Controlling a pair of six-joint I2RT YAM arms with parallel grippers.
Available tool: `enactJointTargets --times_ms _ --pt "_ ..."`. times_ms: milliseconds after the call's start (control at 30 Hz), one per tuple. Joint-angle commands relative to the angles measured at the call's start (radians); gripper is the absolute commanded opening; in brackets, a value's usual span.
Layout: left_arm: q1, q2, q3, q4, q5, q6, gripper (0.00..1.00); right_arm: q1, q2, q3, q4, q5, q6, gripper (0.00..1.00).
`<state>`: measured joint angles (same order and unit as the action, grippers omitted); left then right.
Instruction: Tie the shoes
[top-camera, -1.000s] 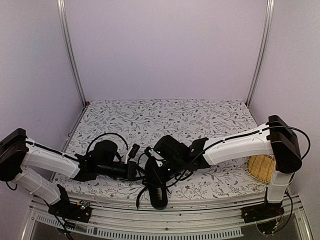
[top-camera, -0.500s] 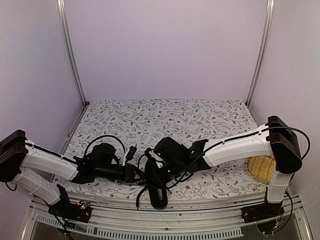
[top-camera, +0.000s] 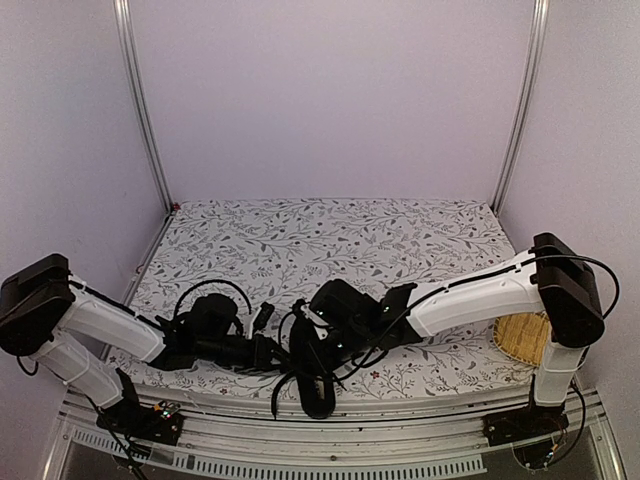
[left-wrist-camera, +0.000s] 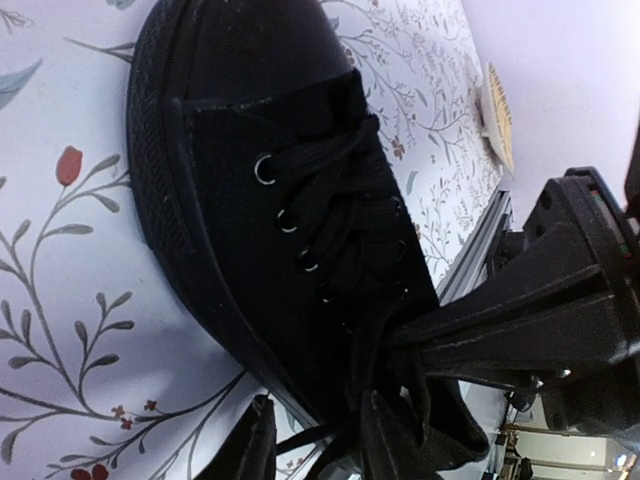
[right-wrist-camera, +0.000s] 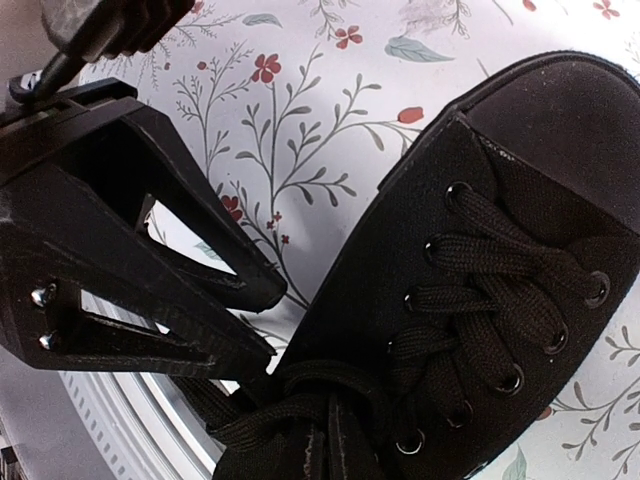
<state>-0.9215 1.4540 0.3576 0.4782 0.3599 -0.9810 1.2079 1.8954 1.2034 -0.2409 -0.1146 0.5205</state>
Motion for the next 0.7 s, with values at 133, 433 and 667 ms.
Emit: enactJointTargets --times_ms 133,433,667 --pt "0.007 0.005 0.017 0.059 -0.015 0.005 0.25 0.013 -0.033 -0.039 -0.012 0.03 0.024 0.02" --pt "0.006 -0.115 0.04 -0.037 -0.044 0.076 0.42 0.015 -0.111 -0.15 0.102 0.027 0.032 0.02" --pt "-0.015 -0.016 0.08 -0.01 0.039 0.099 0.46 0.016 -0.108 -0.174 0.138 0.017 0.026 0.02"
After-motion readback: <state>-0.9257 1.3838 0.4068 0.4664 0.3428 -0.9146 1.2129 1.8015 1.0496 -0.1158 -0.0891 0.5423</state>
